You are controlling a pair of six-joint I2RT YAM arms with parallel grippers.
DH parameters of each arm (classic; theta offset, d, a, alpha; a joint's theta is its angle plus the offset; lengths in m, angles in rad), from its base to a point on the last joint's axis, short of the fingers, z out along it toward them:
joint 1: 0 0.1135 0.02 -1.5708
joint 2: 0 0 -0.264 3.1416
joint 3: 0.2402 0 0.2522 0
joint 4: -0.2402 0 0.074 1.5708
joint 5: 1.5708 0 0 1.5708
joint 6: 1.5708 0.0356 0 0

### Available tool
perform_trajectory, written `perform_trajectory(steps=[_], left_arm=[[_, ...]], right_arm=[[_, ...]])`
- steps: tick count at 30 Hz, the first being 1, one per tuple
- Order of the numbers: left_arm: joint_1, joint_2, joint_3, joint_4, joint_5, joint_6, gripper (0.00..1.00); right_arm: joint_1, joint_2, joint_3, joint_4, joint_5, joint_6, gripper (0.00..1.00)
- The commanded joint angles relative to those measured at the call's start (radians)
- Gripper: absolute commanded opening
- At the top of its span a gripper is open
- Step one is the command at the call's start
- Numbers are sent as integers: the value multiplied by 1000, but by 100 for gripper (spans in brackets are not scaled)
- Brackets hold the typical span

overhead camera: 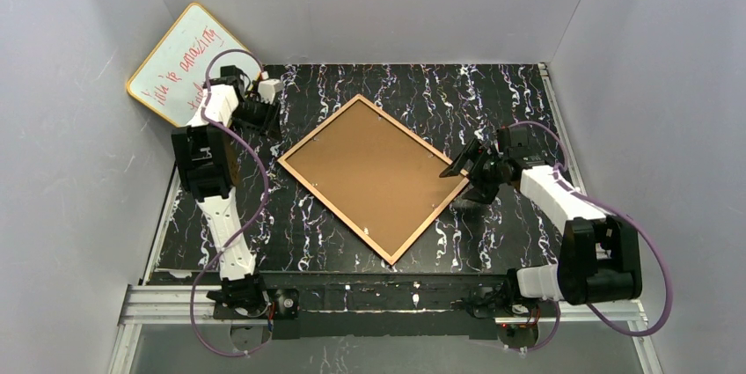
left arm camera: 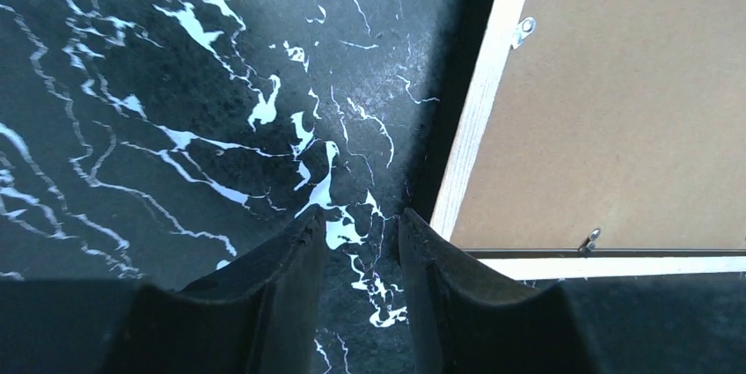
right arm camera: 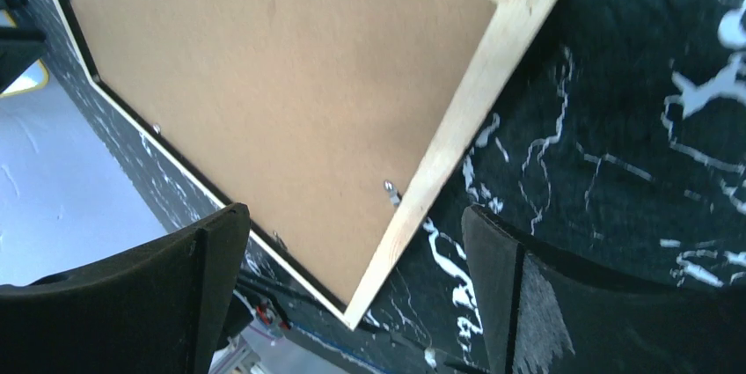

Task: Put the photo into the frame
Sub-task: Adjust the photo frame at the center of the board.

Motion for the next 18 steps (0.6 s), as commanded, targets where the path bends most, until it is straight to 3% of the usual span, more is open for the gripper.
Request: perform_trajectory(steps=[1,9,18], left_arm=[[-20,-1,-67,51,-12,-33,34],[-23,9,-207,56,41,-4,32],[-33,-36,-356,-73,165,134,27]], right_arm=[[1,-89,-45,-14,-58,23,99],[9,3,-106,121,-77,49,99],[7,168,-19,242,-19,40,99]])
